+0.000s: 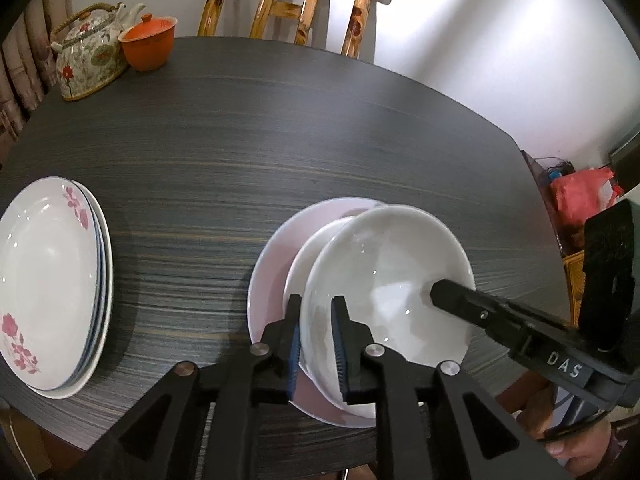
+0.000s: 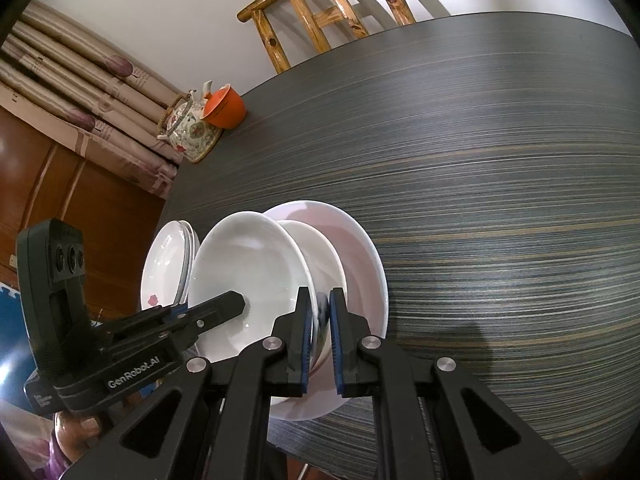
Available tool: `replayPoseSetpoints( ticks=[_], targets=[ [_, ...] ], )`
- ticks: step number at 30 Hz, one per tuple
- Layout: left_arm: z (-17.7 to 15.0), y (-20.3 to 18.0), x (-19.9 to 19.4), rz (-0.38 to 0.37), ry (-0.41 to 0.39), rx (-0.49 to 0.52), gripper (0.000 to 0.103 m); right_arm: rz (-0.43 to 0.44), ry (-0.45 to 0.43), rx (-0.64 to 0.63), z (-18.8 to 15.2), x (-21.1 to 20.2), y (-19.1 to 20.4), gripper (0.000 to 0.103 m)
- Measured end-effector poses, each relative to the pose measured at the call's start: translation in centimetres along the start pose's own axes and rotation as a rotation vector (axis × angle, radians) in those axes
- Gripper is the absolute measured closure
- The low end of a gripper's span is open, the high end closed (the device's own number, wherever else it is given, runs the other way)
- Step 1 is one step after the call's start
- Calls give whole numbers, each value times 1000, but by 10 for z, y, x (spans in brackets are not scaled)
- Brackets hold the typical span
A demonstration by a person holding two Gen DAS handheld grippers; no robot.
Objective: Organize plates and bowls
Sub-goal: 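Lower the small bowl into the large bowl and open the left tool, then withdraw the left tool from the nested bowls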
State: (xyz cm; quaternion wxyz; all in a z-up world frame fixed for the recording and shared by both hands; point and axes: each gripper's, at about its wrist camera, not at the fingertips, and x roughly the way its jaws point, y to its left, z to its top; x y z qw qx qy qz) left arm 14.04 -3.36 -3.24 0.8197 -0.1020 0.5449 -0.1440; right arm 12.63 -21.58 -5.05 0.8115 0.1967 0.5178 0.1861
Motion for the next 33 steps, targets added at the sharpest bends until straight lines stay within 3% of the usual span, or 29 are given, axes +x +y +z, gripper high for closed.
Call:
replayPoseSetpoints(
  ticks=[9, 12, 14, 18, 33],
  targets=[
    [4, 0, -2, -10, 0, -1, 86, -3, -1, 1, 0, -1, 2, 93],
    [9, 7, -3, -93, 9, -52, 74, -2, -1, 6, 0, -1, 1, 93],
    [14, 13, -5, -129, -2, -93, 73, -2, 1, 9, 0, 0, 1, 93],
    [20, 7, -9, -38, -27, -51, 68, 13, 7, 26, 1, 0, -2, 93],
    [-4, 26, -21, -32, -39, -94, 68, 31, 7, 56, 5, 0, -7, 88]
  ],
)
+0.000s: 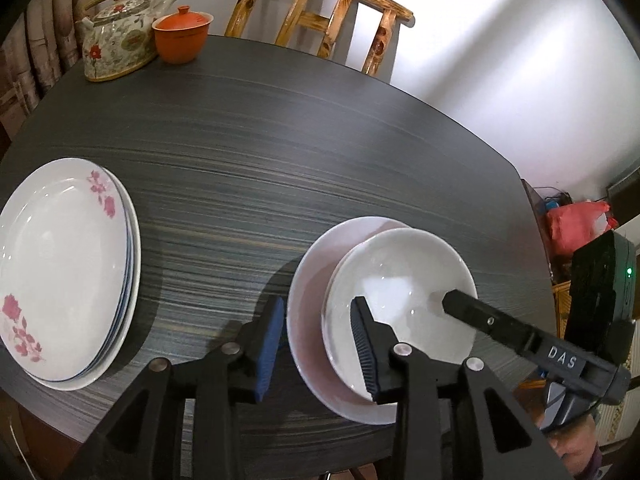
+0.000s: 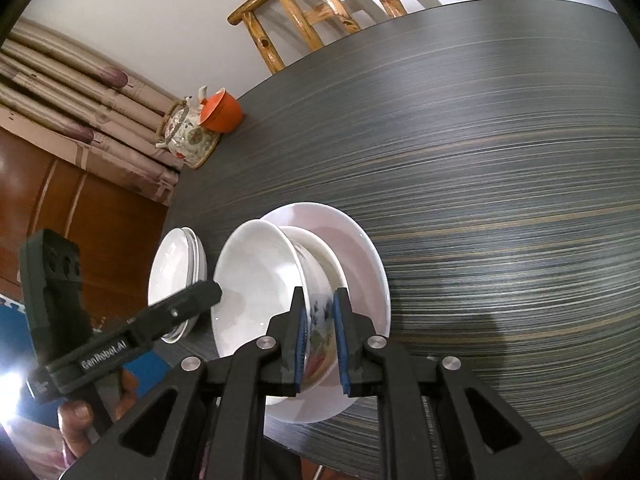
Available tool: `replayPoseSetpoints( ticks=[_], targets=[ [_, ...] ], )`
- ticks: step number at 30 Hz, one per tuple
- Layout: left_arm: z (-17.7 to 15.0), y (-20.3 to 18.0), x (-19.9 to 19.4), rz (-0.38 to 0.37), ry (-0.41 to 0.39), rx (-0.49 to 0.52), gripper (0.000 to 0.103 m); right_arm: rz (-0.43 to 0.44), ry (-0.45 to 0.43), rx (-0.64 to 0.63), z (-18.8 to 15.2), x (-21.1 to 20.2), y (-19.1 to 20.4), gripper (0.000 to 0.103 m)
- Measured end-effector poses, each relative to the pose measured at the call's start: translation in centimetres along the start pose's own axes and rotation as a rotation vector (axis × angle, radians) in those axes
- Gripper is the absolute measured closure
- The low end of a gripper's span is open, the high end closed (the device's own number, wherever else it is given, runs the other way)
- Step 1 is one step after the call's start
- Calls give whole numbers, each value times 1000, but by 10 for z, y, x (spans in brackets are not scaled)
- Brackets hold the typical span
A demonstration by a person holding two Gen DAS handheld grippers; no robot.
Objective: Organize plates and bowls
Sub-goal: 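Withdraw the left tool from the nested bowls, then pull both tools back and up from the dishes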
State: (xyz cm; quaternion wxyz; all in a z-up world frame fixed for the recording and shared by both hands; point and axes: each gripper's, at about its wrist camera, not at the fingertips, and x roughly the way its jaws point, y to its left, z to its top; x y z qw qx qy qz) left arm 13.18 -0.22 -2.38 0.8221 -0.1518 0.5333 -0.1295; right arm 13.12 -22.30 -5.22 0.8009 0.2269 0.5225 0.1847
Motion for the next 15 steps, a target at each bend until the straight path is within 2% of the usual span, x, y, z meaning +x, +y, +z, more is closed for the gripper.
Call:
replayPoseSetpoints(
  ticks=[15],
  targets=[
    [-14, -3, 1, -9, -13, 45, 68, -19, -39, -9, 1, -10, 4, 86]
  ],
)
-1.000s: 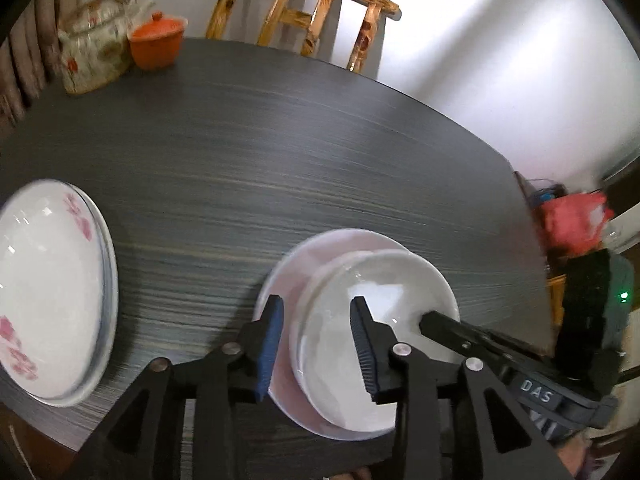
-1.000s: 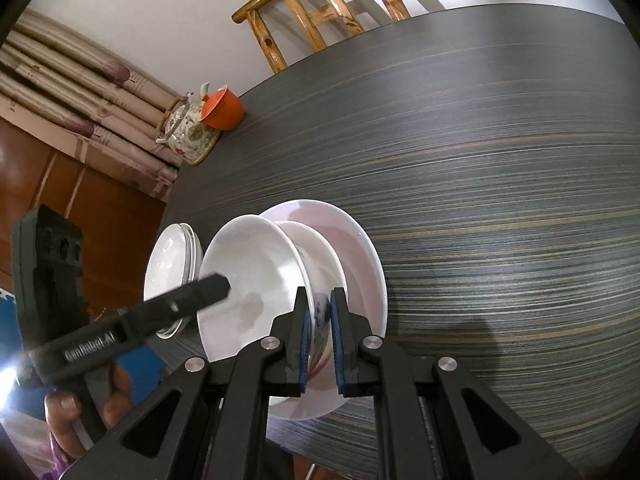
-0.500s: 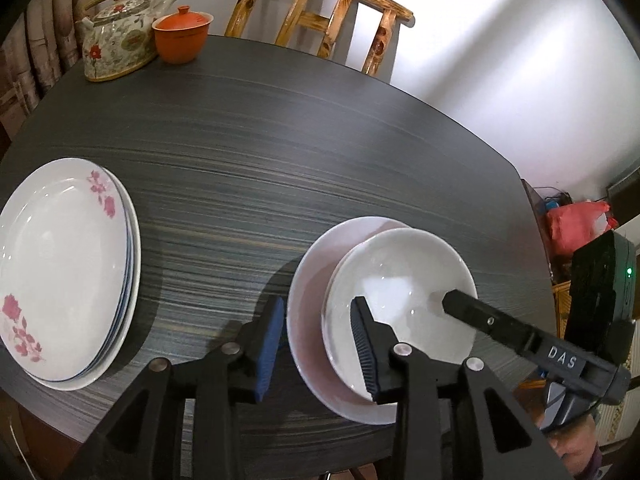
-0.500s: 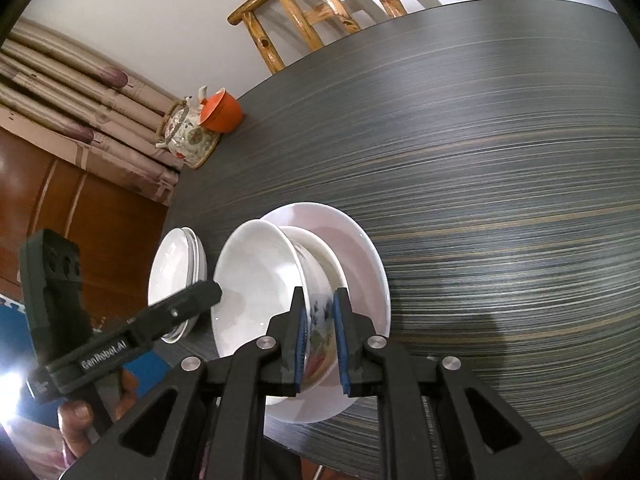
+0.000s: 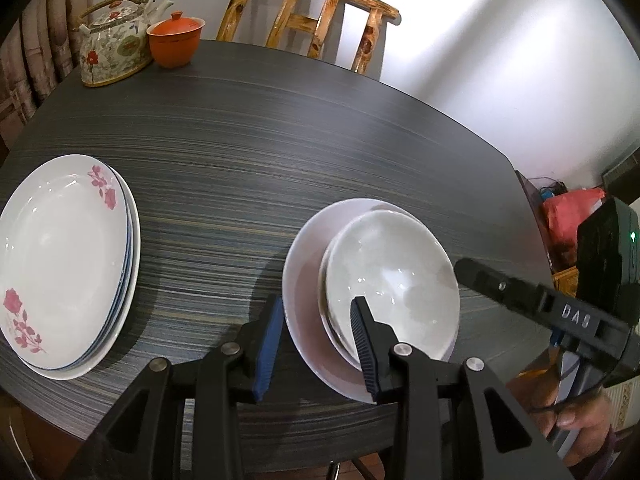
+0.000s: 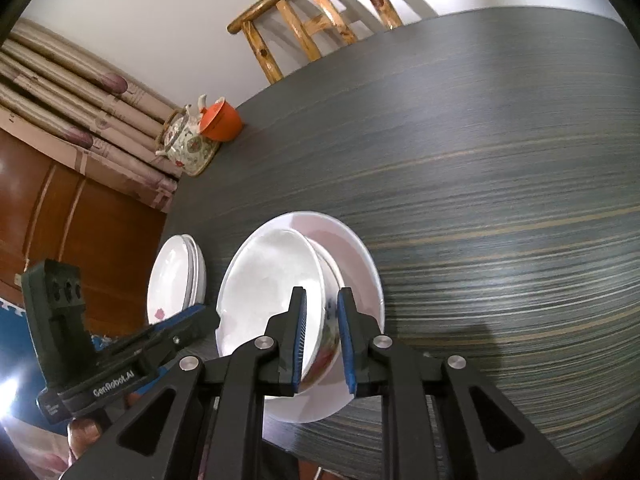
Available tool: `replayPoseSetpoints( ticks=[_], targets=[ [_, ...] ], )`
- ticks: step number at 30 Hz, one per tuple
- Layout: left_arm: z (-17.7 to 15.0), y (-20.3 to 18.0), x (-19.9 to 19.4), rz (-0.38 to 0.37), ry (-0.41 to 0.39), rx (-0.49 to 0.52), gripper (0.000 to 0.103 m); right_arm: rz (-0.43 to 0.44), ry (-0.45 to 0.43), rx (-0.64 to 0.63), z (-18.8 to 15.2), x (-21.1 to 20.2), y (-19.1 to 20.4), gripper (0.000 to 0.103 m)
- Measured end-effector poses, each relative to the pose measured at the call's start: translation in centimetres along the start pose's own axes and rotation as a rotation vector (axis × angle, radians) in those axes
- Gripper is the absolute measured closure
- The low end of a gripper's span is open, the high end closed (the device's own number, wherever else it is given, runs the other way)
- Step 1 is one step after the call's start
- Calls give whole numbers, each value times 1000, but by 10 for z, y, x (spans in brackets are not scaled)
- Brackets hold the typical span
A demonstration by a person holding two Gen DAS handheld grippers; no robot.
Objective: Organize plates and bowls
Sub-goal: 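Pull both tools back and up from the dishes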
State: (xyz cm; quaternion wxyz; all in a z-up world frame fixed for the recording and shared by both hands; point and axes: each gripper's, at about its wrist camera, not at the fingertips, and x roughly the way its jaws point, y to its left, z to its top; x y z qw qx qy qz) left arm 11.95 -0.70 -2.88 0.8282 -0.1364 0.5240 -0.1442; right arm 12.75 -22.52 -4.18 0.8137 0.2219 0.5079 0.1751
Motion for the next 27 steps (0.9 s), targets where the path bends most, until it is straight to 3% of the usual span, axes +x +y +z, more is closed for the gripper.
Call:
replayPoseSetpoints(
  ticks=[5, 9, 10, 12, 15, 16, 20, 21, 24, 27],
  targets=[
    [-6, -4, -1, -15, -13, 25, 68, 7, -19, 7, 5, -8, -5, 86],
    [-15, -12, -9, 46, -80, 76, 67, -16, -32, -28, 2, -13, -4, 82],
    [-18, -16, -12, 91, -105, 98, 59, -23, -37, -42, 0, -14, -4, 80],
    [-24, -24, -18, 202, -156, 142, 46, -51, -70, -73, -6, -20, -3, 64],
    [-37, -36, -29, 259, -239, 212, 45, -135, -121, -120, -18, -32, -1, 46],
    [-40, -38, -32, 262, -259, 226, 45, -159, -138, -128, -22, -37, 0, 45],
    [-50, -41, -39, 256, -281, 230, 45, -258, -213, -207, -45, -59, 13, 20],
    [-52, -40, -40, 260, -283, 226, 45, -286, -248, -225, -54, -67, 19, 17],
    [-57, -39, -42, 262, -279, 212, 45, -297, -351, -234, -70, -87, 27, 4],
    [-63, -41, -49, 269, -319, 210, 45, -285, -422, -226, -79, -104, 31, 0]
  ],
)
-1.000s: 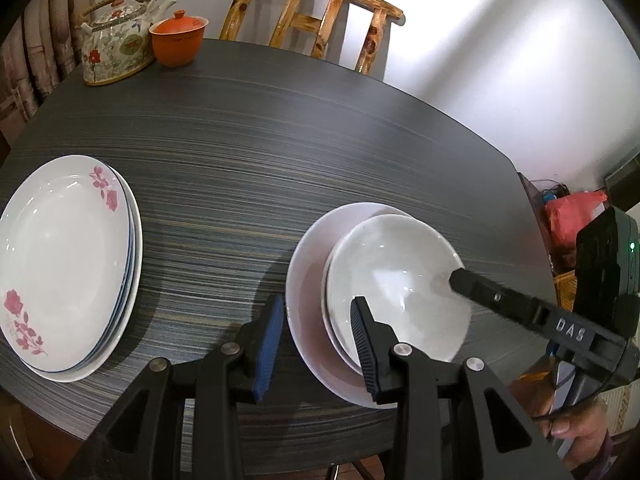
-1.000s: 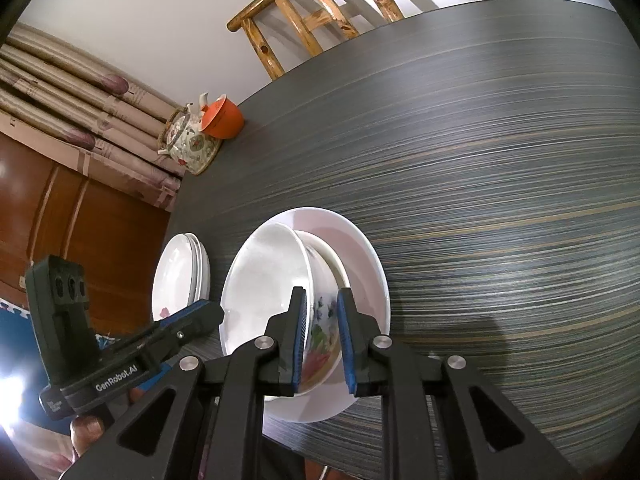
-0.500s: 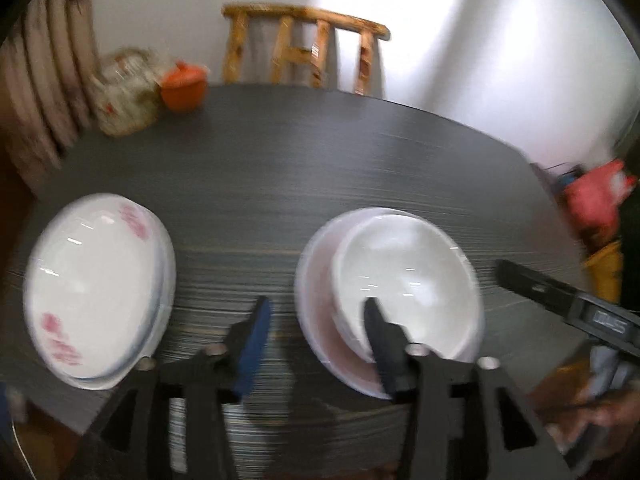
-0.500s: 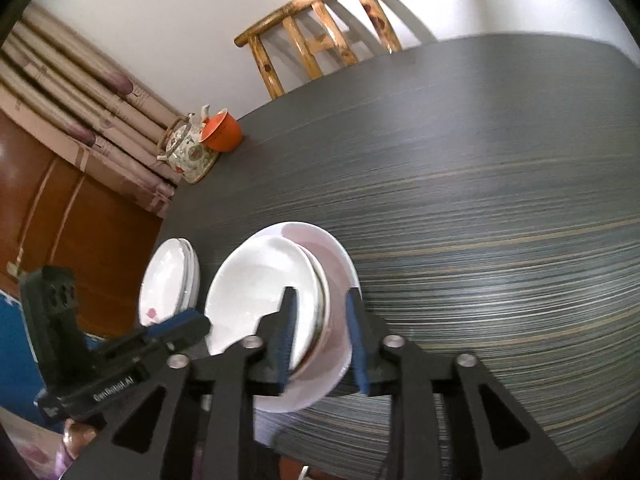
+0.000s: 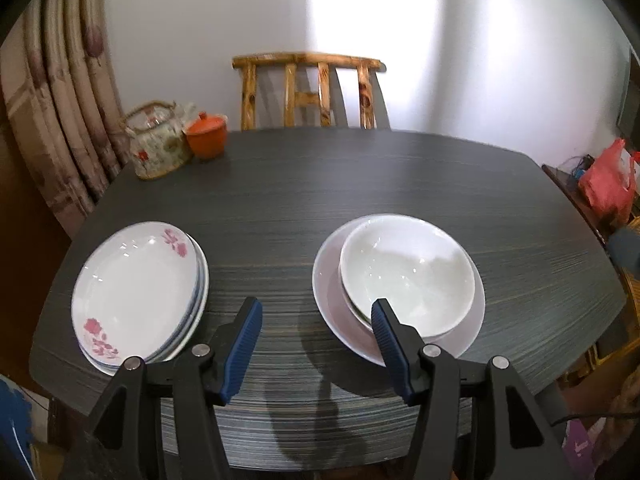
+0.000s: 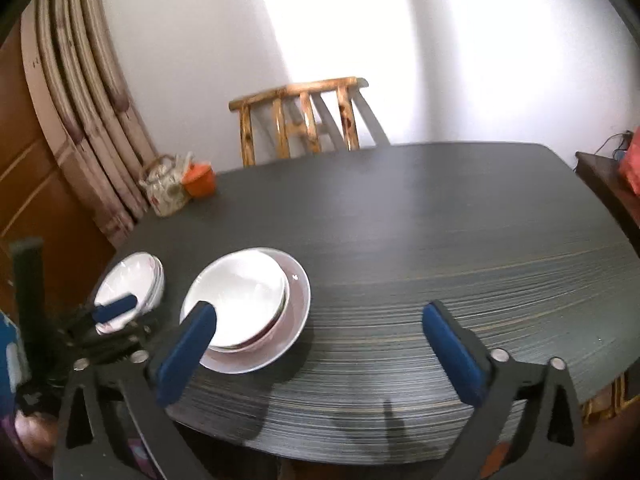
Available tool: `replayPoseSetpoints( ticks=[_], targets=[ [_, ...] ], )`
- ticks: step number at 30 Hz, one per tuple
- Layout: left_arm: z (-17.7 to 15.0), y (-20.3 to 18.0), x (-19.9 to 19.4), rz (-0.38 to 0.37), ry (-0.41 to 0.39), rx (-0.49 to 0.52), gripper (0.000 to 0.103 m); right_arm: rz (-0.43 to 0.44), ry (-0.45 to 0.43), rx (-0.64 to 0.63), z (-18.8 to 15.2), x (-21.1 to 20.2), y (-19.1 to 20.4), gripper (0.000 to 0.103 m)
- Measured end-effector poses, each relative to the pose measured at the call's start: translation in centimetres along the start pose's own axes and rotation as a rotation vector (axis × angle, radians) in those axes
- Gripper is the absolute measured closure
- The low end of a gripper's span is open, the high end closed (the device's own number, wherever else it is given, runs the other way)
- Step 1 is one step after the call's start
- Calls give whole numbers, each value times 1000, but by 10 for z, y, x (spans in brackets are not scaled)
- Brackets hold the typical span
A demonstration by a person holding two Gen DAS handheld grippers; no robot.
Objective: Organize plates and bowls
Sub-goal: 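Pull both tools back and up from the dishes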
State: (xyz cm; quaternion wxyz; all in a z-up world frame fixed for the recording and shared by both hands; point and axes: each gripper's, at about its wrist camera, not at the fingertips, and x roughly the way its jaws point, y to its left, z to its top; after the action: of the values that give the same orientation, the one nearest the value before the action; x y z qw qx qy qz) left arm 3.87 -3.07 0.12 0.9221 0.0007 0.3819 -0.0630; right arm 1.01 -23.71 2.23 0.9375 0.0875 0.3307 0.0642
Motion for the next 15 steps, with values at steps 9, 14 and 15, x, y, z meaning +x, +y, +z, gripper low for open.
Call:
replayPoseSetpoints(
  ticks=[9, 14, 15],
  targets=[
    [-3, -7, -20, -1, 7, 23, 45, 217, -203, 30, -12, -34, -1, 0],
    [-8, -12, -29, 28, -8, 31, 45, 210, -199, 17, -22, -41, 9, 0],
    [-9, -12, -29, 33, 1, 27, 45, 191, -179, -4, -22, -39, 12, 0]
  ],
)
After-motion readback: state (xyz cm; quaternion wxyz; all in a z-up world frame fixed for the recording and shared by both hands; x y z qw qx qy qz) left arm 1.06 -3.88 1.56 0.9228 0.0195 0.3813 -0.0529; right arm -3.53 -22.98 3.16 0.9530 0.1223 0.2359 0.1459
